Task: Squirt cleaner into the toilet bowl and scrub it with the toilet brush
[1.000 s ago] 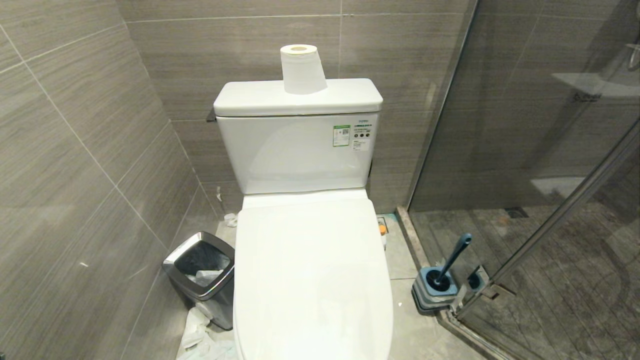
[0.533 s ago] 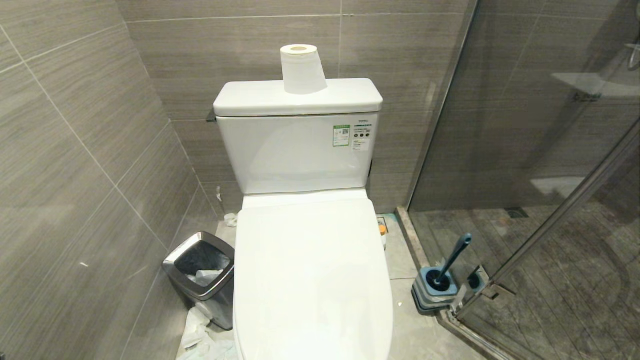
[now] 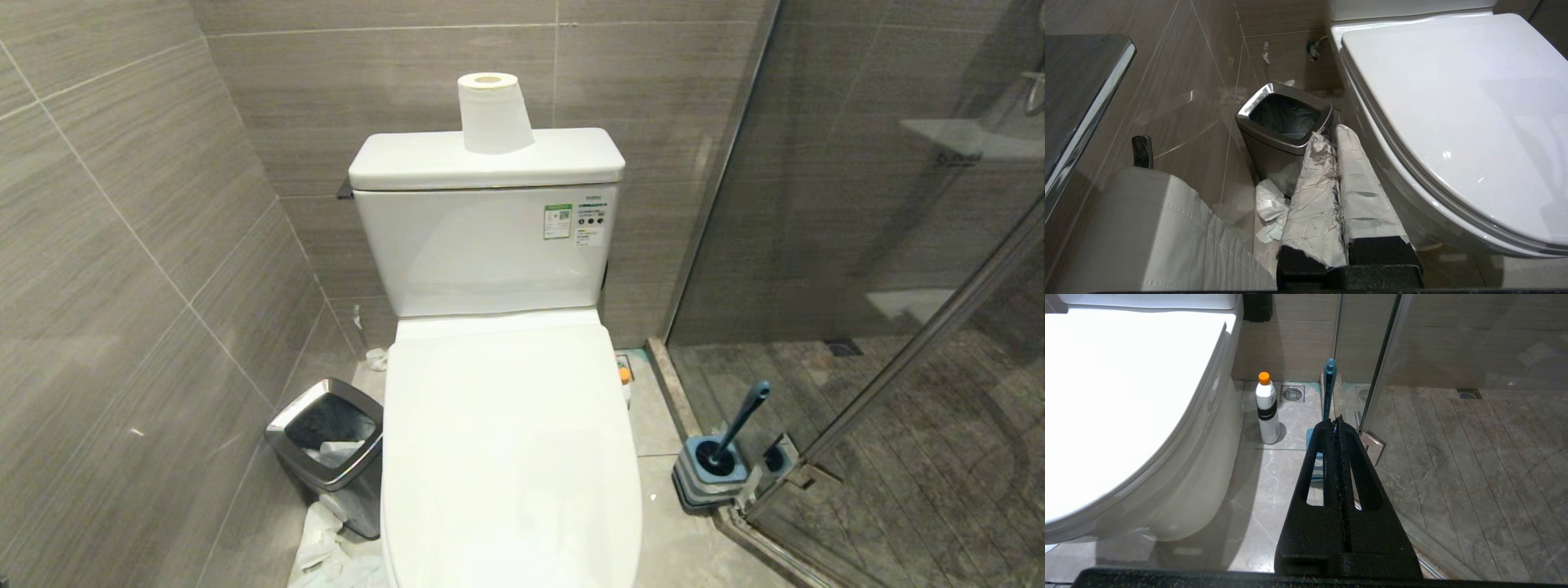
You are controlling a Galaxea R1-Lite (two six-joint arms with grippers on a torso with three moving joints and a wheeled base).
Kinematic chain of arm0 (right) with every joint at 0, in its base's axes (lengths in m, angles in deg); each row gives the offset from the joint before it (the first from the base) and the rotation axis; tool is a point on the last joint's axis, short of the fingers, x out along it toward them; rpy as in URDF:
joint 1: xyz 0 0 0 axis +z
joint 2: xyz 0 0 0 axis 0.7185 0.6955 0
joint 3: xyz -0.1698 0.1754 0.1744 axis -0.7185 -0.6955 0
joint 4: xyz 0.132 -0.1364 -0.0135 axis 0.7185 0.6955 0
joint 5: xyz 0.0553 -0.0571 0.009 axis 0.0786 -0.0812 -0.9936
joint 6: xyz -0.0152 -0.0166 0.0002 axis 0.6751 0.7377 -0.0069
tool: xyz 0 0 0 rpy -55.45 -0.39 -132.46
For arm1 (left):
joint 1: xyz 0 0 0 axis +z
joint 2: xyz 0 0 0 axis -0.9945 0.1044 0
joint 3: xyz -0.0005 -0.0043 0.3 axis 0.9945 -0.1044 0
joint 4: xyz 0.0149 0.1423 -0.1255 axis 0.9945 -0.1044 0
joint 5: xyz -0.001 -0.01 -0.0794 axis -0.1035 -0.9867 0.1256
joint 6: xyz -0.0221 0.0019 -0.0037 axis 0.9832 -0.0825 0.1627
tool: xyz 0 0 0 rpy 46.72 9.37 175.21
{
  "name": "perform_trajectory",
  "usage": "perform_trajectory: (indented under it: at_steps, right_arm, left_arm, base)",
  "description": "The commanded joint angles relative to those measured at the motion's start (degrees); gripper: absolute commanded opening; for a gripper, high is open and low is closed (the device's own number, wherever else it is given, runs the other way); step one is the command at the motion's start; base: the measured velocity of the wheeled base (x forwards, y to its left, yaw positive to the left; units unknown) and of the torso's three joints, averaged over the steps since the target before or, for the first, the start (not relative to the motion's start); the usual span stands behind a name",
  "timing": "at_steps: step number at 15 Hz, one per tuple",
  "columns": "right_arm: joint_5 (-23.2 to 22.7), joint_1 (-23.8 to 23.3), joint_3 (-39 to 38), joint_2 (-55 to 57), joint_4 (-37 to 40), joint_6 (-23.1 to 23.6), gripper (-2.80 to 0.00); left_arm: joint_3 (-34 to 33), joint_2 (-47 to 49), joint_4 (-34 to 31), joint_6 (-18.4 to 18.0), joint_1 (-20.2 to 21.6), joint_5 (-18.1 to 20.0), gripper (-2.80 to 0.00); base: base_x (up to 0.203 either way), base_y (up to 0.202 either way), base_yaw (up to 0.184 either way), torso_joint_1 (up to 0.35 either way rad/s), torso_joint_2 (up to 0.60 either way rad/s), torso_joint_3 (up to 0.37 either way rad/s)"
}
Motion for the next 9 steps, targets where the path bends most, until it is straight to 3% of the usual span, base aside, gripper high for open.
perform_trajectory:
  at_steps: [1,9]
  right_arm:
    - [-0.02,0.02,0.01,0.08,-0.03,0.01,-2.8]
    - [0.42,0.02,0.1,0.08,0.41,-0.33,-2.8]
  left_arm:
    - [0.0,0.09,0.0,-0.01,0.04,0.0,-2.8]
    - [0.0,0.09,0.0,-0.01,0.01,0.0,-2.8]
  base:
    - [0.0,0.0,0.0,0.0,0.0,0.0]
    - [0.0,0.0,0.0,0.0,0.0,0.0]
